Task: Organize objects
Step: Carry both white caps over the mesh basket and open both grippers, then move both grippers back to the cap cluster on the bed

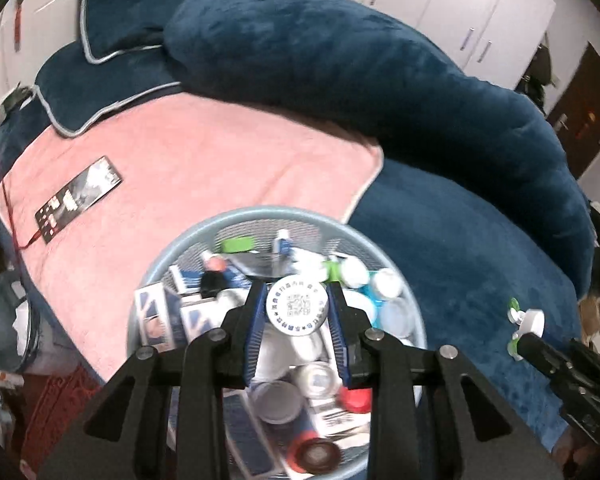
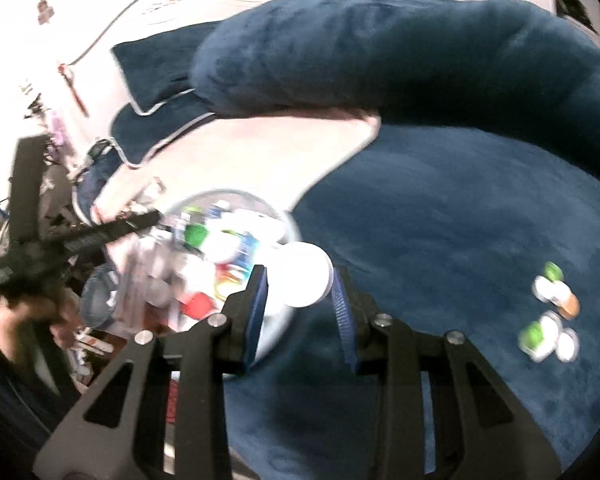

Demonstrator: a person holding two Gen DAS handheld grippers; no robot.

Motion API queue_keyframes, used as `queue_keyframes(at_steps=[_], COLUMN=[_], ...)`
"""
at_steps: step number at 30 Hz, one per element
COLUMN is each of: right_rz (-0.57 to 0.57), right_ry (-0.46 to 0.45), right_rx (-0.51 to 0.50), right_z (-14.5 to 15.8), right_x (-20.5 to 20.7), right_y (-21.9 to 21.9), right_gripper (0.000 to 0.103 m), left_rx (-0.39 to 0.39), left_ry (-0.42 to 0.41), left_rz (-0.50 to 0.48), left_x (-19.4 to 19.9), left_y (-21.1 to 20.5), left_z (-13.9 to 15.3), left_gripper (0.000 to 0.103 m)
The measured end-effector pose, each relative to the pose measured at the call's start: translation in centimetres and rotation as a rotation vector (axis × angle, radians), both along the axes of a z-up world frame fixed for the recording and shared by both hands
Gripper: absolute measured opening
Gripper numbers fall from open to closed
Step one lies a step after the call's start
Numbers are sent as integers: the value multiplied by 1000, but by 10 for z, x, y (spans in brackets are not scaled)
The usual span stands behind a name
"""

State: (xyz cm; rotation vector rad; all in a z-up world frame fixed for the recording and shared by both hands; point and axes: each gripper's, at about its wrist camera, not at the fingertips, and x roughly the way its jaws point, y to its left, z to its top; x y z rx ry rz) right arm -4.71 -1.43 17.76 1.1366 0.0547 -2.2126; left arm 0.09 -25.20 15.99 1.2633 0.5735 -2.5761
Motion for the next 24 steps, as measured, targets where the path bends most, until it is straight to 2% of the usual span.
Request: queue_keyframes(at_steps=[5, 7, 8, 9, 10, 11, 13, 15, 18, 21, 24], right_rz=[49, 101, 107, 92, 80, 70, 41, 4, -23, -69, -115], right_ry=[-27, -99, -141, -161, -162, -155, -125, -101, -81, -31, -24], right_rx=[-72, -148, -174, -184, -194, -200, -179, -123, -39, 50, 64], right_z=[1, -3, -7, -8, -8, -6, -4, -4, -6, -7, -5], right_x=[-5, -12, -15, -16, -15, -14, -12, -12, -14, -13, -15], right_y=[-41, -53, -56, -55, -52, -48, -37, -24, -14, 8, 30], right_gripper=[35, 37, 41, 51, 61, 65, 82, 91, 92, 92, 97], left_rx=[13, 16, 16, 13, 10, 3, -19, -55, -88, -114, -138], left_ry=[15, 25, 31, 38, 42, 51, 55, 31, -18, -32, -23], left_rz=[1, -2, -3, -3, -1, 3, 11, 16, 3, -15, -25], left_x=[-1, -3, -2, -2, -1, 1, 4, 4, 1, -1, -1], left_y=[-4, -7, -8, -8, -9, -9, -10, -8, -3, 6, 14], left_z=[-4, -3, -3, -1, 0, 1, 3, 2, -4, -4, 0], left_gripper=[31, 35, 47, 53, 72, 86, 88, 88, 88, 89, 89])
